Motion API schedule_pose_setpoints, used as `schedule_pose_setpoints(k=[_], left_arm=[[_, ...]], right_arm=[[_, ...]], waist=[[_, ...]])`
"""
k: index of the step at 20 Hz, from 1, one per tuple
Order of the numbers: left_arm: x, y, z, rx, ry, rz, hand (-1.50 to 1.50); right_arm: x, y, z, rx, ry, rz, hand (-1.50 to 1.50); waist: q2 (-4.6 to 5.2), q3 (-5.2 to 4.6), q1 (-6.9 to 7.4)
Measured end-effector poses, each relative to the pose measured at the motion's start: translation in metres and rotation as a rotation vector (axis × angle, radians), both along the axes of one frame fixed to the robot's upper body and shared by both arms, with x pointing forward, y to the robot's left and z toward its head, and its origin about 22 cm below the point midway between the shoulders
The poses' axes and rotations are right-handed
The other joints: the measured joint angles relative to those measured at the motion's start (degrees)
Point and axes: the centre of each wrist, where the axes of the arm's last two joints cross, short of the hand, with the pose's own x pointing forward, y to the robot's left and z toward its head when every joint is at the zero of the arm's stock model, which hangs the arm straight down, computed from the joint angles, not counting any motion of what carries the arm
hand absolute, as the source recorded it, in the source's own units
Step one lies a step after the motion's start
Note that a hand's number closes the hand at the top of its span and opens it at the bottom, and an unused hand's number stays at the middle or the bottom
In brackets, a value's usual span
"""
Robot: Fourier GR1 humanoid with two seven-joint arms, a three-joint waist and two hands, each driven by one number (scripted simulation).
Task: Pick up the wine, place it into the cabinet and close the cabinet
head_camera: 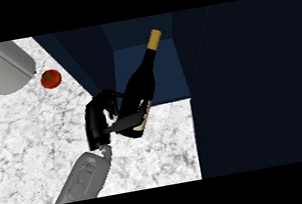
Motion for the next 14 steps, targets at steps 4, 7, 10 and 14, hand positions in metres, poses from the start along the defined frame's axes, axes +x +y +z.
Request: schedule_pose_setpoints(k=[4,7,10,14], left_arm=[[0.011,-0.019,0.0,0.025,0.029,-0.031,1.5],[0.018,-0.028,-0.001,0.019,0.059,-0.025,1.5],[0.025,-0.036,-0.002,0.027,0.089,-0.002,1.5],[0.037,-0.04,-0.003,0.027,0.111,0.008,1.5]], right_arm=[[0.0,0.0,-0.001,0.003,-0.002,0.006,-1.5],[0.0,-0.002,0.0,0.004,-0.006,0.001,-1.5],[0.0,-0.002,0.0,0.002,-0.002,0.007,-1.5],[0.001,0.0,0.0,0.011,-0.001,0.012,-1.5]], waist=[[0.62,-0.23,-1.31],[0.54,-0.09,-1.2],[0.52,-0.03,-1.24],[0.91,-0.2,-1.66]])
